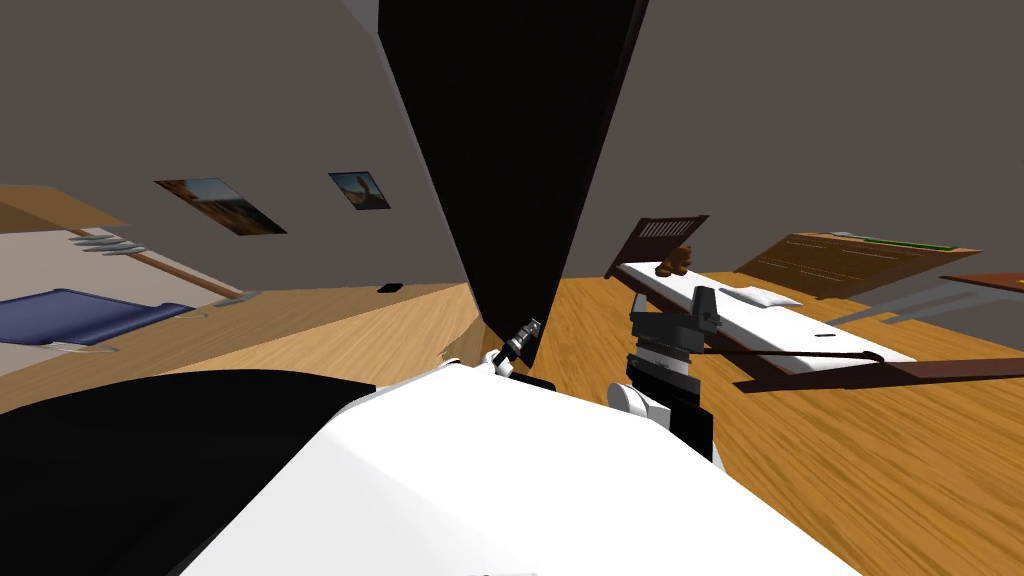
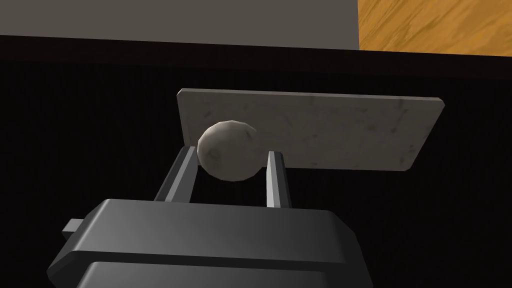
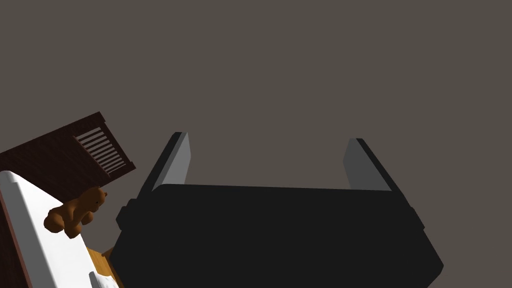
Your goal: Push the door open
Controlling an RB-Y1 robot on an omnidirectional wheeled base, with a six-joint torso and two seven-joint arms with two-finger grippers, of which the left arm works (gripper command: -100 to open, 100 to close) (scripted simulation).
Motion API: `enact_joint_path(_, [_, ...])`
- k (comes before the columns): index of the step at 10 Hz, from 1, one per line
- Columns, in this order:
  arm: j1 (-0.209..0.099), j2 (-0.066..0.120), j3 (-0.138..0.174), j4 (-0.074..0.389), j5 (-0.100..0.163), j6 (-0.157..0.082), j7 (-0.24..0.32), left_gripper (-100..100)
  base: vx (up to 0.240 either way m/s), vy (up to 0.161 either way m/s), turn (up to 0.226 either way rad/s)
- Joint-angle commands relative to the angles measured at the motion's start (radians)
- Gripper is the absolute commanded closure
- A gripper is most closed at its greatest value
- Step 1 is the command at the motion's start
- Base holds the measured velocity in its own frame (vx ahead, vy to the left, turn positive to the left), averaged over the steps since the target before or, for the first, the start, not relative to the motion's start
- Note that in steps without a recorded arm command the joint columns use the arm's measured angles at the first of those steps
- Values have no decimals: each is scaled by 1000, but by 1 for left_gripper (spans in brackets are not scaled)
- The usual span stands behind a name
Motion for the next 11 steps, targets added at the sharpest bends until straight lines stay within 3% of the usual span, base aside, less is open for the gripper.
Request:
enact_joint_path(1, [-1, 1, 1, -1, 1, -2, 1, 100, 0, 0, 0])
enact_joint_path(2, [1, 24, 19, 1, 7, -2, -5, 100, 87, -86, 10])
enact_joint_path(4, [2, 37, 36, 2, 12, -3, -10, 100, 95, -154, 60])
enact_joint_path(5, [2, 37, 36, 26, 12, -3, -10, 100, 100, -111, 15])
enact_joint_path(6, [2, 37, 36, 19, 12, -3, -10, 100, 66, -47, -8])
enact_joint_path(7, [2, 44, 55, 3, 19, -5, -16, 100, 81, -110, 47])
enact_joint_path(9, [2, 44, 55, 3, 19, -5, -16, 100, 74, -91, 23])
enact_joint_path(11, [3, 42, 82, 4, 28, -8, -24, 100, 147, -129, 68])
